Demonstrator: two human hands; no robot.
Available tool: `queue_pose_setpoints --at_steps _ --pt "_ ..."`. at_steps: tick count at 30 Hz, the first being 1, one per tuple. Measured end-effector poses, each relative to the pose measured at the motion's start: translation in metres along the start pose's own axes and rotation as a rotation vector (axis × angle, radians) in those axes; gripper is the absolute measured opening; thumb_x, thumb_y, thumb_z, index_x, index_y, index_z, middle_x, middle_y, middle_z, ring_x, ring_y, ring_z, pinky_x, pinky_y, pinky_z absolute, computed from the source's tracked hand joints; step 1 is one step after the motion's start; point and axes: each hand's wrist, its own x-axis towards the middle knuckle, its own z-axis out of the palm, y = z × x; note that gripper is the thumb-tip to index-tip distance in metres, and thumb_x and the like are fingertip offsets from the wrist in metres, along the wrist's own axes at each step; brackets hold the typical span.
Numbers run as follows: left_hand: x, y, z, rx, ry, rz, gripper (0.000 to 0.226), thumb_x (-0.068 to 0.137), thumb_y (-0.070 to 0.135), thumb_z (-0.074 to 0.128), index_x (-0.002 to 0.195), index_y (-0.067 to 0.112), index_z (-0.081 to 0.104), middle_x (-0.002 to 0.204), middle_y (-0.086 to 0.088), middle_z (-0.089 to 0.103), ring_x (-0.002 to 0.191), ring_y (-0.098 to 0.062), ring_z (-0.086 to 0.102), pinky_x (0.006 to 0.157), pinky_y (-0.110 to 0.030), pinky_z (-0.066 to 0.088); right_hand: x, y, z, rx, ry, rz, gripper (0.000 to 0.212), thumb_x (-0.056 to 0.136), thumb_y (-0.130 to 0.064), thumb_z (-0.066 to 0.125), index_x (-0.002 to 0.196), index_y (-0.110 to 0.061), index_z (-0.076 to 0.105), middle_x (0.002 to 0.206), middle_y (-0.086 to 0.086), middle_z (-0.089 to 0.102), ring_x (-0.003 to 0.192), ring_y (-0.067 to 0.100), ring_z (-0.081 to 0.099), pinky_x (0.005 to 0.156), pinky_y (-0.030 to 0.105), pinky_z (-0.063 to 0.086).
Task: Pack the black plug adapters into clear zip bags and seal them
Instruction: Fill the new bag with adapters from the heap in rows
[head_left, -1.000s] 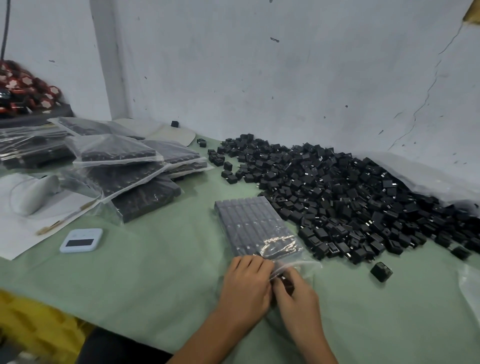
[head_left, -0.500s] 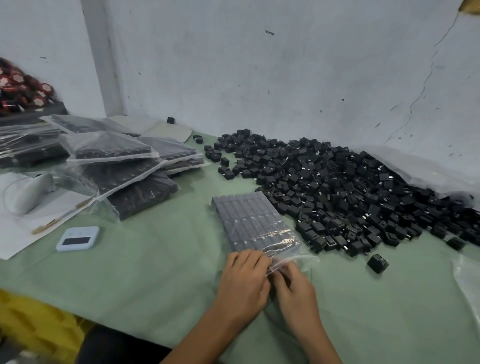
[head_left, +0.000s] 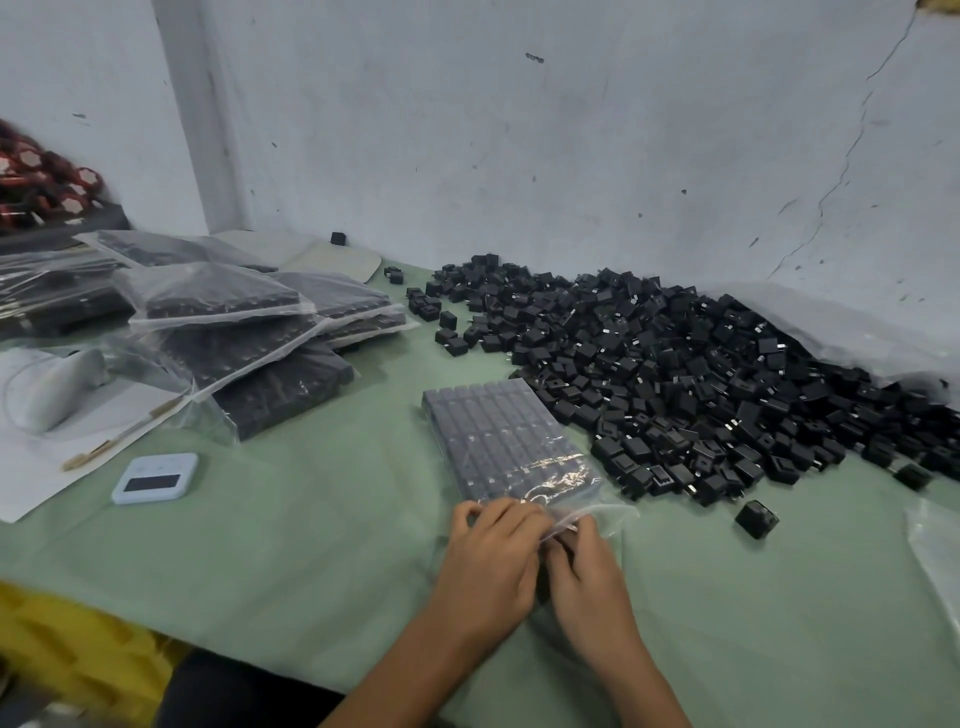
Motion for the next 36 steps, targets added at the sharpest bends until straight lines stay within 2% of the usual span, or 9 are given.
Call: queue_pose_setpoints --at_steps 6,9,13,17,21,25,27,33,36 --pt "0.002 0.001 0.000 -0.022 -0.065 0.023 0.031 0.088 0.018 0.057 0.116 0.032 0.060 0.118 0.021 0.061 0.120 -0.004 0.052 0.090 -0.036 0.037 -0.001 -0.001 -0.001 -0.009 -0.027 -0.042 0.009 0.098 -0.012 0.052 0.096 -0.020 0.049 0.095 0.001 0.065 0.091 0.021 0.060 0.081 0.048 0.048" --pt "0.004 0.001 0.001 -0.037 -0.069 -0.007 0.032 0.085 0.020 0.061 0.114 0.032 0.062 0.115 0.020 0.063 0.117 -0.004 0.055 0.090 -0.035 0.036 0.000 0.000 -0.005 -0.020 -0.036 -0.047 0.017 0.096 -0.007 0.053 0.098 -0.023 0.058 0.095 -0.004 0.068 0.091 0.014 0.063 0.083 0.040 0.050" --pt "0.004 -0.001 0.004 -0.024 -0.066 0.002 0.033 0.079 0.017 0.067 0.108 0.032 0.062 0.113 0.020 0.062 0.113 -0.005 0.056 0.089 -0.034 0.034 0.001 0.002 -0.026 -0.024 0.193 -0.021 0.033 0.088 -0.006 0.056 0.077 -0.035 0.068 0.081 -0.022 0.070 0.080 -0.002 0.063 0.074 0.020 0.048" --pt "0.003 -0.003 0.006 -0.015 -0.065 -0.001 0.031 0.081 0.015 0.066 0.108 0.031 0.062 0.115 0.020 0.062 0.116 -0.005 0.055 0.091 -0.035 0.035 0.027 0.015 -0.063 -0.125 0.390 0.008 0.029 0.093 -0.008 0.054 0.086 -0.034 0.065 0.085 -0.014 0.065 0.083 0.011 0.061 0.071 0.032 0.046" --pt "0.004 -0.001 0.005 -0.017 -0.066 -0.004 0.030 0.081 0.014 0.066 0.106 0.031 0.063 0.113 0.020 0.062 0.115 -0.005 0.055 0.091 -0.034 0.034 0.064 0.030 -0.086 -0.272 0.230 -0.022 0.043 0.095 -0.003 0.051 0.128 -0.028 0.062 0.118 -0.002 0.047 0.105 0.025 0.054 0.095 0.042 0.048" --pt "0.003 -0.001 0.004 -0.017 -0.064 -0.001 0.030 0.081 0.014 0.067 0.106 0.030 0.064 0.114 0.020 0.063 0.116 -0.006 0.056 0.091 -0.034 0.033 0.088 0.043 -0.090 -0.385 -0.034 0.079 0.052 0.095 -0.005 0.052 0.140 -0.032 0.053 0.138 0.005 0.036 0.120 0.023 0.048 0.109 0.038 0.040" --pt "0.003 -0.001 0.005 -0.014 -0.054 0.007 0.030 0.081 0.013 0.068 0.105 0.030 0.064 0.115 0.020 0.063 0.116 -0.006 0.056 0.091 -0.035 0.034 0.089 0.049 -0.089 -0.402 -0.048 0.074 0.047 0.095 -0.010 0.059 0.136 -0.033 0.055 0.137 0.002 0.036 0.113 0.022 0.054 0.105 0.037 0.044" --pt "0.004 -0.002 0.007 -0.002 -0.015 0.018 0.031 0.078 0.009 0.070 0.101 0.029 0.065 0.114 0.019 0.064 0.112 -0.007 0.059 0.087 -0.035 0.036 0.076 0.052 -0.092 -0.226 0.121 0.022 0.025 0.089 -0.023 0.072 0.093 -0.038 0.053 0.112 -0.010 0.050 0.092 0.009 0.057 0.082 0.030 0.048" --pt "0.004 -0.003 0.008 0.002 -0.016 0.019 0.031 0.077 0.009 0.070 0.101 0.029 0.065 0.114 0.019 0.064 0.112 -0.007 0.059 0.087 -0.034 0.035 0.065 0.042 -0.097 0.050 0.206 0.057 0.013 0.093 -0.030 0.065 0.091 -0.040 0.058 0.098 -0.004 0.062 0.081 0.012 0.060 0.070 0.031 0.053"
